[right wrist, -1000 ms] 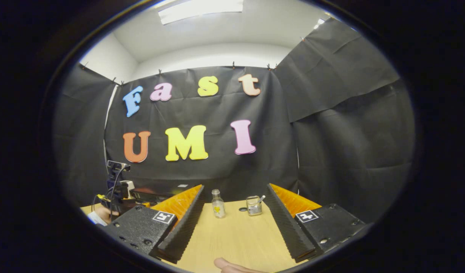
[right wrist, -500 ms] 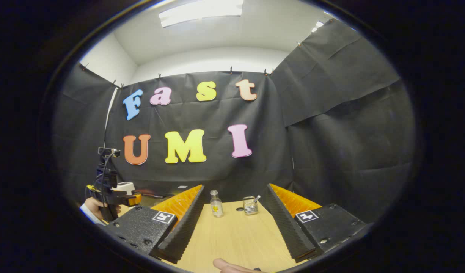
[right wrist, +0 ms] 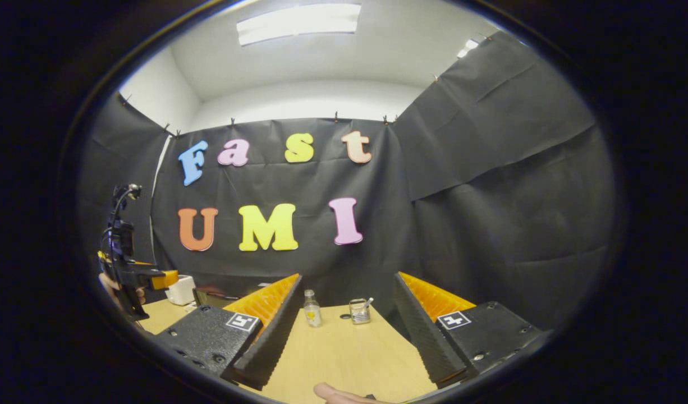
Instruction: Open the electric oven with the left hand, put the food in, and close the electric oven.
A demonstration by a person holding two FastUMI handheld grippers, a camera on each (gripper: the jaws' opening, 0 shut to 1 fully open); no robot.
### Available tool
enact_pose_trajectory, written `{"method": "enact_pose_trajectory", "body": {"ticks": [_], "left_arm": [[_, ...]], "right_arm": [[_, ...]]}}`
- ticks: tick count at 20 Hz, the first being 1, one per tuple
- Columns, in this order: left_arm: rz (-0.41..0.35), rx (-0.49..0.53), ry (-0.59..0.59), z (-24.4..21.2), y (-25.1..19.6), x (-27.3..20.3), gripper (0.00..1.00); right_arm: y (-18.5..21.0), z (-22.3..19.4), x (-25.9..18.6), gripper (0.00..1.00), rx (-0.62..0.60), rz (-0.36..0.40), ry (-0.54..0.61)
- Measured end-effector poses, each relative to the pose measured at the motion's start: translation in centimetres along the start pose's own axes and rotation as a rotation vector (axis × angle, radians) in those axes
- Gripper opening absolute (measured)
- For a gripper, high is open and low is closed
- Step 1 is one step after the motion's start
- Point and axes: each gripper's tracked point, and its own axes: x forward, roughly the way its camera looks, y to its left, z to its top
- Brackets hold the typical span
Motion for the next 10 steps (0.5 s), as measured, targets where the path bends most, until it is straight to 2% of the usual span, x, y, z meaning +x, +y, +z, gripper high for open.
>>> {"method": "enact_pose_trajectory", "body": {"ticks": [3, 6, 10], "left_arm": [[0.000, 0.012, -0.038, 1.4, -0.1, -3.7, 0.96], [0.036, -0.006, -0.082, 1.7, 0.7, -7.5, 0.96], [0.046, -0.061, -0.097, 0.0, 1.1, -10.8, 0.96]], "right_arm": [[0.4, 0.6, -0.3, 0.96, 0.011, 0.000, -0.008], [1.2, 0.6, -0.7, 0.96, 0.020, 0.020, -0.013], [1.6, 0.3, -1.1, 0.96, 0.002, 0.034, -0.011]]}}
